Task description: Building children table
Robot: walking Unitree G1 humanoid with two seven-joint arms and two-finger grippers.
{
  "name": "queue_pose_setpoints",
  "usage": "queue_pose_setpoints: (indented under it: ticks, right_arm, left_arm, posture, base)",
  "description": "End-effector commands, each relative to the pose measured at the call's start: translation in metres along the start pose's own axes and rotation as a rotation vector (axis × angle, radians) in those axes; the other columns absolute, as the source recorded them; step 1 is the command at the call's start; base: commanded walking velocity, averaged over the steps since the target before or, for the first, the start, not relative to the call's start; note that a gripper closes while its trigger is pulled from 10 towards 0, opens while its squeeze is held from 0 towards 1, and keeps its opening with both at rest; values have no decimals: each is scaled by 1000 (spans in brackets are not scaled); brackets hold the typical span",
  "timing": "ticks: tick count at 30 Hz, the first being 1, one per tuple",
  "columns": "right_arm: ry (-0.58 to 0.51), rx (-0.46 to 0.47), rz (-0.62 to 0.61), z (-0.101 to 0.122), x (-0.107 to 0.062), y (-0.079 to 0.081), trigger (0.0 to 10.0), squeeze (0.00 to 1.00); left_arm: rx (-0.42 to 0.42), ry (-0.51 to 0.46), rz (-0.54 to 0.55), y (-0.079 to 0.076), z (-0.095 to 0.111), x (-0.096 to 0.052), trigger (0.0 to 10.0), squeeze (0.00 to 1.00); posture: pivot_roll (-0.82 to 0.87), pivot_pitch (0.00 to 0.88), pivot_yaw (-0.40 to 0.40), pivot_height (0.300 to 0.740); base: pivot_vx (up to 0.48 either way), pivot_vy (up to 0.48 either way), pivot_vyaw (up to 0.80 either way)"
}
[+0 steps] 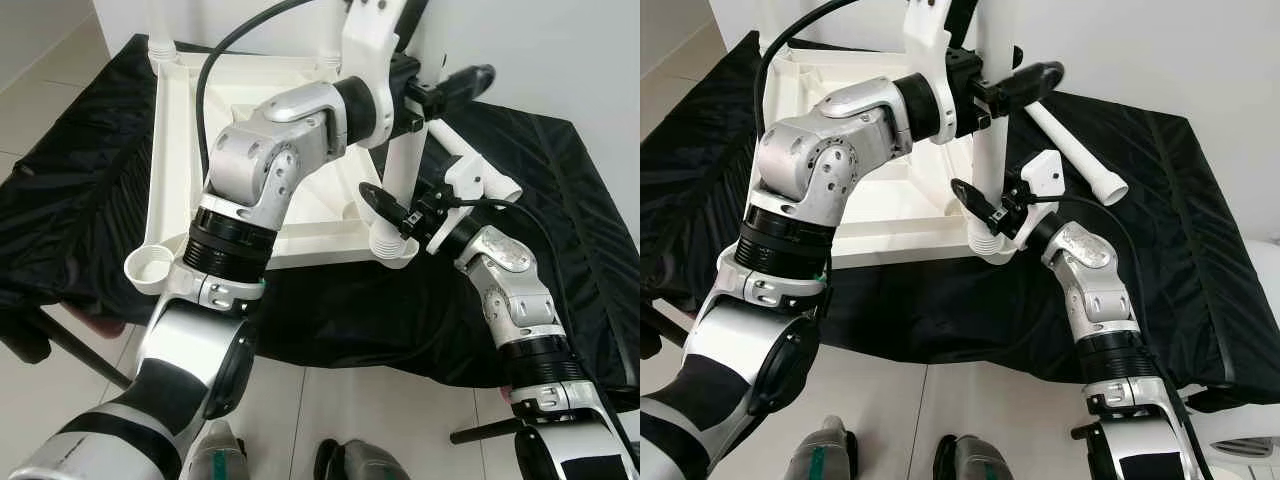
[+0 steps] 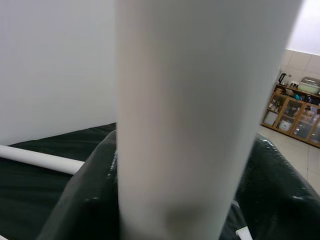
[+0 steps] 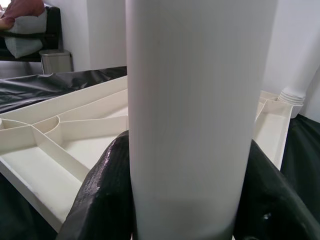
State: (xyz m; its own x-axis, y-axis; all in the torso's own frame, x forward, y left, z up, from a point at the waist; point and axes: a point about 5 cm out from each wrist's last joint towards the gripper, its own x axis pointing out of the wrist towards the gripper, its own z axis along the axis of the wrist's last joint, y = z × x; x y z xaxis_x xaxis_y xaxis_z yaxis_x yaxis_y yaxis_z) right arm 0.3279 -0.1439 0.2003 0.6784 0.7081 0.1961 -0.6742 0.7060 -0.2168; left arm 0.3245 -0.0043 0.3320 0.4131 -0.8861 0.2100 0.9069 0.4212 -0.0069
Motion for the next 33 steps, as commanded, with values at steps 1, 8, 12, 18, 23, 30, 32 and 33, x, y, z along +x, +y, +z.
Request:
queue_pose_setpoints:
  ticks: [1, 8, 12, 18, 23, 30, 32, 33]
  right_arm:
    - [-5, -13, -24, 2, -1, -6, 10000, 0]
    - [-12, -22, -51, 3, -2, -9, 10000, 0]
    - [-18, -14, -69, 4, -3, -11, 10000, 0]
    - [-30, 31, -87, 5, -2, -13, 10000, 0]
    - [-47, 49, -71, 7, -2, -13, 10000, 1000]
    - [-71, 1, -135, 13, 2, -17, 10000, 0]
    - [-76, 1, -140, 14, 3, -16, 10000, 0]
    - [-76, 1, -140, 14, 3, -16, 10000, 0]
  left_arm:
    - [20, -3, -36, -7, 5, 6, 0, 0]
    - [38, -2, -39, -6, 7, 4, 0, 0]
    - [49, -3, -30, -6, 9, 4, 0, 0]
    - [58, 2, -10, -4, 9, 4, 0, 0]
    - [79, 15, 2, -3, 9, 5, 10000, 0]
    - [119, 9, 68, 2, 12, 5, 10000, 0]
    - [126, 9, 77, 3, 13, 5, 10000, 0]
    - [126, 9, 77, 3, 13, 5, 10000, 0]
  posture:
    - [62, 0, -90, 740]
    - [63, 0, -92, 740]
    - [61, 3, -93, 740]
    - [62, 11, -94, 740]
    - [64, 14, -96, 740]
    - [61, 17, -95, 740]
    - [61, 17, -95, 740]
    - [61, 17, -95, 740]
  base:
    - [0, 0, 0]
    - [0, 0, 0]
    - [0, 0, 0]
    - [0, 0, 0]
    - [0, 0, 0]
    - [0, 0, 0]
    - [0, 0, 0]
    - [0, 0, 0]
